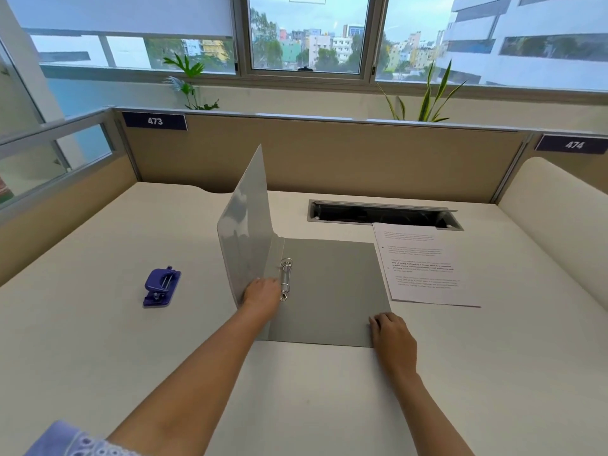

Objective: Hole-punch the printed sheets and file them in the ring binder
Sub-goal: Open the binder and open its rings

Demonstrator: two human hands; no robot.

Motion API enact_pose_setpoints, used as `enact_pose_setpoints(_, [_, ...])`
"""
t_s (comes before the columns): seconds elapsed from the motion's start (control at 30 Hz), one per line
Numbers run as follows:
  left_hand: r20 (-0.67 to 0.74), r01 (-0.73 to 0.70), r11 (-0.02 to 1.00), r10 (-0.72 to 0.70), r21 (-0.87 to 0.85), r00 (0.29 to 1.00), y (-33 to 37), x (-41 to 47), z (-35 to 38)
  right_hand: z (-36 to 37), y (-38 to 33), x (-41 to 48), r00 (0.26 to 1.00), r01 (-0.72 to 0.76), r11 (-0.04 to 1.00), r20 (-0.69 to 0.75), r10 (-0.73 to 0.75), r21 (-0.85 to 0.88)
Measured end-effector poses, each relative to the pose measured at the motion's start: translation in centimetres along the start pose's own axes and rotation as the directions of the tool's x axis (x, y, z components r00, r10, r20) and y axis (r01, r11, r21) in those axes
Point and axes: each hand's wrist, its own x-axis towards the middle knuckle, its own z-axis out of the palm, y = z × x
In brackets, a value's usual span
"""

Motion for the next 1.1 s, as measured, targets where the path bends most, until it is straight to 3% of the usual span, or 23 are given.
enact_pose_setpoints(0.23, [0.077,0.168,0.941,-0.152,-0.295,0.985,0.8,0.7,0.1,1.1,-1.8,1.7,0.999,0.003,0.995,0.042,-0.007,0.098])
enact_pose_setpoints(0.4, [0.092,0.294,0.792,-0.291,-0.535,0.952,1.1,1.2,-0.2,2.5,-4.7,3.5,0.982,0.096,0.968,0.138,-0.130,0.230])
enact_pose_setpoints(0.53, [0.106,0.295,0.729,-0.294,-0.617,0.950,1.1,1.5,-0.3,3.8,-6.6,4.7,0.944,0.188,0.945,0.216,-0.249,0.268])
enact_pose_setpoints(0.87, [0.055,0.247,0.836,-0.253,-0.491,0.966,0.6,2.8,0.9,5.2,-7.5,7.1,0.889,0.304,0.911,0.260,-0.376,0.279])
enact_pose_setpoints(1.1, [0.014,0.198,0.910,-0.207,-0.363,0.978,0.6,3.1,1.1,5.1,-11.7,6.7,0.870,0.285,0.850,0.253,-0.424,0.444])
